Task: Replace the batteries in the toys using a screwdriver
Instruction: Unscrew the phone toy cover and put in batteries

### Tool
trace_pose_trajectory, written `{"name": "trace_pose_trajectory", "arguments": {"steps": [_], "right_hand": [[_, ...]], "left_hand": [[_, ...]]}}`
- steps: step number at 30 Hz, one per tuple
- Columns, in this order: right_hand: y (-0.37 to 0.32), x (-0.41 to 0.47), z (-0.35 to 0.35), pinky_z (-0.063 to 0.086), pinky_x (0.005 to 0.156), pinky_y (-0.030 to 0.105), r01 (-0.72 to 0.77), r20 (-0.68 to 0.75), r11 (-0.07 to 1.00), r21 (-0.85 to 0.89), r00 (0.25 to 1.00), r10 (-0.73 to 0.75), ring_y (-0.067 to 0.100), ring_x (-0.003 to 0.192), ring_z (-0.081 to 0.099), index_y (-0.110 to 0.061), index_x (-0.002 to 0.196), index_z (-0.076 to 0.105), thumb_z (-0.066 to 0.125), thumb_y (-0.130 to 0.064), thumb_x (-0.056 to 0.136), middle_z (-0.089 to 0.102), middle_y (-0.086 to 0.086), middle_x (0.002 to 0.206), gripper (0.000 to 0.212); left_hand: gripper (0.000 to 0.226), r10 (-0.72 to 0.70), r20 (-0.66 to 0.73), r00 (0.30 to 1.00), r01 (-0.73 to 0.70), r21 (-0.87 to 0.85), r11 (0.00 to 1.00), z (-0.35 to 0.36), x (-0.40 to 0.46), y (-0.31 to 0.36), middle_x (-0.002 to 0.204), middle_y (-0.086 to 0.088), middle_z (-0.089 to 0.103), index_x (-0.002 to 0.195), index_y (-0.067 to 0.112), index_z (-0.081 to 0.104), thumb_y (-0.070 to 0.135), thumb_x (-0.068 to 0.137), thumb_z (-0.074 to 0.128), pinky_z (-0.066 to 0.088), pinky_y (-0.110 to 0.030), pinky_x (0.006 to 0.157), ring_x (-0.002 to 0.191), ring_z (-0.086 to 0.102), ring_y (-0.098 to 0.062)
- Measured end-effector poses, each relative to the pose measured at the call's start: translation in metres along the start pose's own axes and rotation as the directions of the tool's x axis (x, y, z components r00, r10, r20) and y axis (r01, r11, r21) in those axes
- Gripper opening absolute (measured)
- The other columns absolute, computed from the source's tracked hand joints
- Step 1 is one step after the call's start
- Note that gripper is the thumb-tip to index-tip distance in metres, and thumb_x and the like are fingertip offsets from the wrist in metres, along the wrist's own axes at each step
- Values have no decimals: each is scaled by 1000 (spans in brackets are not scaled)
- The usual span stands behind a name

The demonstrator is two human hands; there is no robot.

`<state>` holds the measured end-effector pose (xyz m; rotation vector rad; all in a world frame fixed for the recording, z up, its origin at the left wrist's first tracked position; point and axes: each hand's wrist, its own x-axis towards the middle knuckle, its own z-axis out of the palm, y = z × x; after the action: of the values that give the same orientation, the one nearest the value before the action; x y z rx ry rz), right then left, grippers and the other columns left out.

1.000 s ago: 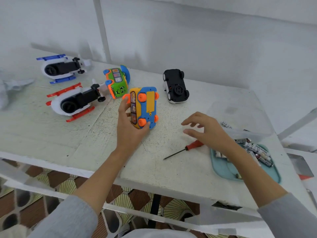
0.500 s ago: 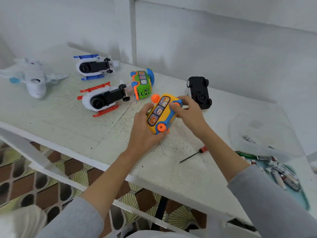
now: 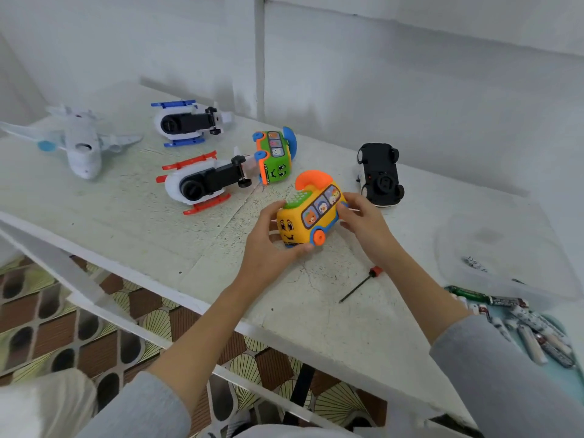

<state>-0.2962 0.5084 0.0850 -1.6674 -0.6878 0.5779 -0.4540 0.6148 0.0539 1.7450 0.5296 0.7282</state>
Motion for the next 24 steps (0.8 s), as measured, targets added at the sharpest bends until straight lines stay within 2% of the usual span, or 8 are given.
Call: {"name": "trace_pose_trajectory", "arguments": {"steps": [2, 4, 7, 11, 15, 17, 21, 24], "right_hand": [[2, 0, -1, 51, 88, 32, 1, -7, 1000, -24, 1000, -1, 23, 102, 59, -8, 117, 55, 50, -13, 95, 58, 13, 110, 24], [0, -3, 1, 50, 89, 33, -28, 11, 1000, 5, 1000, 28, 18, 98, 59, -8, 118, 56, 47, -19, 96, 61, 10, 109, 25], [-5, -10, 5, 46, 81, 16, -25, 67, 998, -52, 997, 28, 4, 96, 58, -19, 114, 57, 45, -32, 96, 62, -6, 106, 24], [-9, -14, 9, 45, 69, 3, 10, 140, 996, -94, 990, 3, -16, 78, 58, -27, 100, 57, 52, -24, 93, 61, -17, 94, 9], [-8, -14, 13, 46, 70, 5, 34, 140, 996, -85, 990, -21, -15, 80, 59, -32, 97, 56, 57, -21, 91, 61, -17, 96, 13], [-7, -14, 13, 46, 69, 5, 38, 147, 996, -79, 989, -26, -15, 80, 59, -30, 98, 56, 56, -20, 91, 62, -16, 95, 12], [-8, -12, 16, 46, 72, 6, 52, 166, 994, -101, 986, -34, -13, 82, 60, -24, 103, 58, 56, -21, 91, 62, -15, 97, 13], [-8, -10, 19, 46, 73, 6, 55, 175, 993, -105, 984, -36, -12, 83, 60, -20, 106, 58, 56, -21, 91, 63, -12, 98, 15]], "left_hand": [[82, 31, 8, 999, -31, 52, 998, -1, 0, -3, 117, 23, 48, 127, 29, 42, 15, 62, 89, 44, -4, 78, 100, 52, 12], [90, 41, 28, 999, -43, 93, 995, 0, -1, -6, 118, 25, 43, 135, 26, 39, 16, 61, 90, 40, -1, 78, 104, 47, 14], [100, 50, 56, 997, -59, 170, 984, 2, -1, -10, 115, 21, 38, 142, 19, 35, 14, 59, 90, 39, -3, 82, 106, 42, 15], [98, 77, 113, 991, -101, 225, 969, 4, 1, -15, 121, 4, 38, 139, 13, 42, 14, 55, 91, 46, -36, 99, 120, 40, -10], [86, 62, 107, 992, -78, 161, 984, 4, 0, -17, 130, 6, 43, 138, 19, 42, 34, 63, 83, 46, -45, 100, 126, 42, -13], [79, 30, 94, 995, -39, 102, 994, 4, -2, -14, 132, 8, 49, 137, 25, 43, 39, 68, 78, 50, -40, 98, 122, 50, -9], [65, 25, 68, 997, -30, 72, 997, 1, -4, -9, 118, 25, 54, 128, 36, 43, 25, 75, 78, 50, -18, 88, 107, 55, 9], [64, 31, 55, 998, -35, 76, 996, 0, -5, -7, 115, 27, 54, 128, 36, 43, 33, 72, 73, 48, -11, 83, 104, 55, 12]]}}
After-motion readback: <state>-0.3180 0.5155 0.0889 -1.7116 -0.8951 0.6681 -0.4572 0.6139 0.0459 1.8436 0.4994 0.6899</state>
